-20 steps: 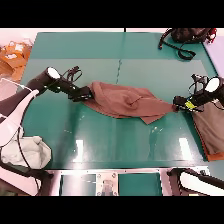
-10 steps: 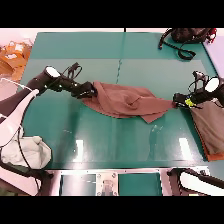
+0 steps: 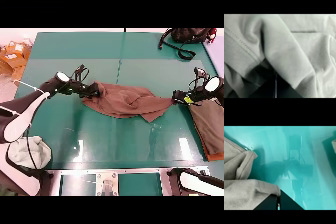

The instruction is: Fold the shirts.

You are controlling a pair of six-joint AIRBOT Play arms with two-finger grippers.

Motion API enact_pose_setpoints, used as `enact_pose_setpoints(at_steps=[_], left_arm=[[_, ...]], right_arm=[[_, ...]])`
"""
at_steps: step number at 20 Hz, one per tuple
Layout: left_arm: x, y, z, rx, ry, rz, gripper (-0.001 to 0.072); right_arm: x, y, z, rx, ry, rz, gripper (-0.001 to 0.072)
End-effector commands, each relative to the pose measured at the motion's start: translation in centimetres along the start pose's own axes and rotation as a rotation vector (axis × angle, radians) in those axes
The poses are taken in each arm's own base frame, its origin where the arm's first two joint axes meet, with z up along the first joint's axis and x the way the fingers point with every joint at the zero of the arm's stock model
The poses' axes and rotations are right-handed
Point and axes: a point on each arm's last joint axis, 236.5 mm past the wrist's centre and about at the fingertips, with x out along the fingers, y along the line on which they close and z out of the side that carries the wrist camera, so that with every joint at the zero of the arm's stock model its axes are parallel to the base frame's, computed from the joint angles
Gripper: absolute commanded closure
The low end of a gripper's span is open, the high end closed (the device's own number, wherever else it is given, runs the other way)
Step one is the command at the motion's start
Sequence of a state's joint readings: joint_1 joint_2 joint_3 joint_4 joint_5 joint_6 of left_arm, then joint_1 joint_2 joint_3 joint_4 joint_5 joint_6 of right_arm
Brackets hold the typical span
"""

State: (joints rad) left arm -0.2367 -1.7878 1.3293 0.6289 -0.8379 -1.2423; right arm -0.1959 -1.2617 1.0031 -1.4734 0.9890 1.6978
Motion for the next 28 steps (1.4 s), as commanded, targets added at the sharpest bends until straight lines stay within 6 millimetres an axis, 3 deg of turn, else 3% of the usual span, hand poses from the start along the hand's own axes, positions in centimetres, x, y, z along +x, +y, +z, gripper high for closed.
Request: enact_pose_setpoints(at_steps=[1,5,6,7,8,11,13,18,19,20,21,22,25,28], left_arm=[[0.1,0.0,0.6,0.019,-0.019,0.004,0.068],[-2.6,-1.5,0.2,0.1,0.06,0.007,0.0677],[-3.9,-1.4,-0.3,0.053,0.107,0.009,0.0472],[-4.8,-1.2,-1.1,0.008,0.161,0.007,0.0107],[-5.7,-1.0,-2.3,-0.051,0.223,0.003,0.0046],[-5.4,0.7,-5.4,-0.091,0.324,0.067,0.0046],[-3.4,1.0,-5.2,-0.085,0.262,0.09,0.0046],[0.4,0.3,-2.3,-0.074,0.066,0.111,0.0048],[0.7,0.2,-2.1,-0.088,0.055,0.102,0.0174],[0.9,0.2,-2.2,-0.084,0.061,0.096,0.0431],[0.6,0.0,-2.4,-0.061,0.076,0.09,0.0608],[0.1,-0.3,-2.4,-0.039,0.088,0.084,0.065],[-3.0,-2.6,-1.5,0.031,0.122,0.057,0.0679],[-7.8,-5.3,0.1,0.133,0.114,0.059,0.0679]], right_arm=[[0.0,0.1,0.2,-0.005,-0.006,0.006,0.0699],[0.0,0.1,0.1,-0.027,-0.004,0.006,0.0699],[0.0,0.1,0.1,-0.027,-0.004,0.006,0.0699],[0.0,0.1,0.1,-0.027,-0.005,0.006,0.0699],[0.0,0.1,0.1,-0.026,-0.005,0.007,0.0699],[0.0,0.2,0.2,-0.024,-0.007,0.01,0.0699],[0.0,0.5,0.4,-0.018,-0.015,0.021,0.0699],[0.0,0.6,0.4,-0.02,-0.018,0.024,0.0699],[0.0,0.6,0.5,-0.019,-0.021,0.024,0.0699],[0.0,0.6,0.5,-0.02,-0.022,0.024,0.0699],[0.0,0.5,0.5,-0.021,-0.022,0.023,0.0699],[0.0,0.5,0.5,-0.024,-0.02,0.024,0.0699],[0.0,0.5,-0.1,-0.027,0.004,0.022,0.0699],[-1.2,1.3,0.2,-0.016,0.003,0.051,0.07]])
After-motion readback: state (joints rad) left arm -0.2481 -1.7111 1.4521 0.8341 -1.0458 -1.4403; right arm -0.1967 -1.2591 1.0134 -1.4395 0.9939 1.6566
